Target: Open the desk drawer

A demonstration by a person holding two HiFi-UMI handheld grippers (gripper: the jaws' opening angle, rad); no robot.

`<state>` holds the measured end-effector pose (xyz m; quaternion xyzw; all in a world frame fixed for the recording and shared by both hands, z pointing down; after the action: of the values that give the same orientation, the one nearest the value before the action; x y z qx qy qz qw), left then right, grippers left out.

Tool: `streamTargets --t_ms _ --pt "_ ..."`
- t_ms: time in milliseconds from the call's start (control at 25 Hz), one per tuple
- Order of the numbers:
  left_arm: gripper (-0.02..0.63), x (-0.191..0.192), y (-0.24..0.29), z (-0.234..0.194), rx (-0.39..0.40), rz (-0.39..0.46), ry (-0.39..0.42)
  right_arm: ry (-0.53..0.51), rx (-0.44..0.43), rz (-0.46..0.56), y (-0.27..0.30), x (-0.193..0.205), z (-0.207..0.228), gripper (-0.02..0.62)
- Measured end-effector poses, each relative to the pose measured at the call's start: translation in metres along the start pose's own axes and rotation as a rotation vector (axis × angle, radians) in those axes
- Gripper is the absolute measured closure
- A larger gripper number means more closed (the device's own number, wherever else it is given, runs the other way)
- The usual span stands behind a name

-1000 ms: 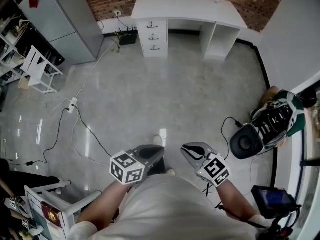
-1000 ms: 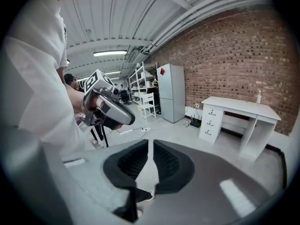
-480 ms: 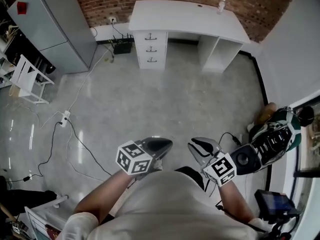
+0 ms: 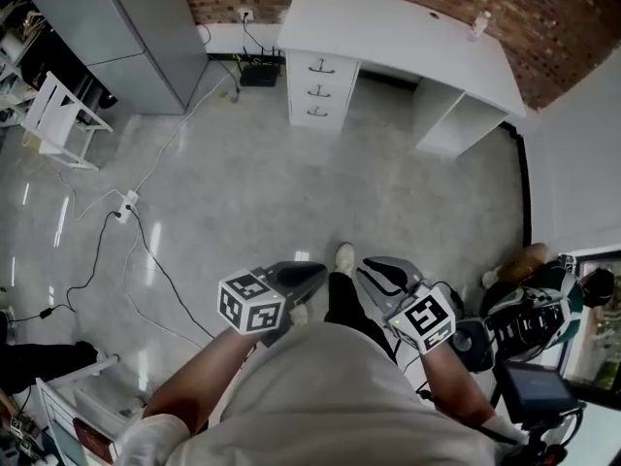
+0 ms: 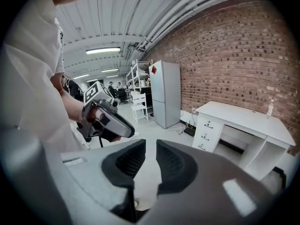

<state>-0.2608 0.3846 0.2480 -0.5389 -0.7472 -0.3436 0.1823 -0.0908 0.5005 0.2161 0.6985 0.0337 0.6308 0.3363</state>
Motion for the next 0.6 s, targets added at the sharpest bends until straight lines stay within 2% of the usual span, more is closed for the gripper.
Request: streamTargets --t_ms 160,360,480,600 --pt "0.592 -0.040 0.029 -0.033 -0.063 0.040 -0.038 -0.038 -0.096 -0.001 0.036 -0.014 0.071 0.532" --pt "0.592 -0.106 0.081 -0.065 -0.134 0.090 -0.045 -0.107 -0.201 -0.014 0.064 -0.035 0.166 0.532" --pt "0.592 -0.131 0.105 -0.082 -0.173 0.144 -0.067 -0.139 -0.249 -0.035 0.079 -0.032 0.213 0.531" --pt "0.592 -0.151 0.126 -0.100 -0.176 0.190 -0.109 -0.141 -0.278 -0.070 0.102 -0.030 0.250 0.532"
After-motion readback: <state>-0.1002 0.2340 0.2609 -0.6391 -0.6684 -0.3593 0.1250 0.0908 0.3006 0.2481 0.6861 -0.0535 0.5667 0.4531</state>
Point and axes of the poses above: the fingertips, and each gripper's own axes: y forward along the fingers, z to its right, x out of its underside, the point moved 9 cm from there along -y, backward along the fingers, and after that the axes turned 5 degrees about -y, right-handed, at the moved point
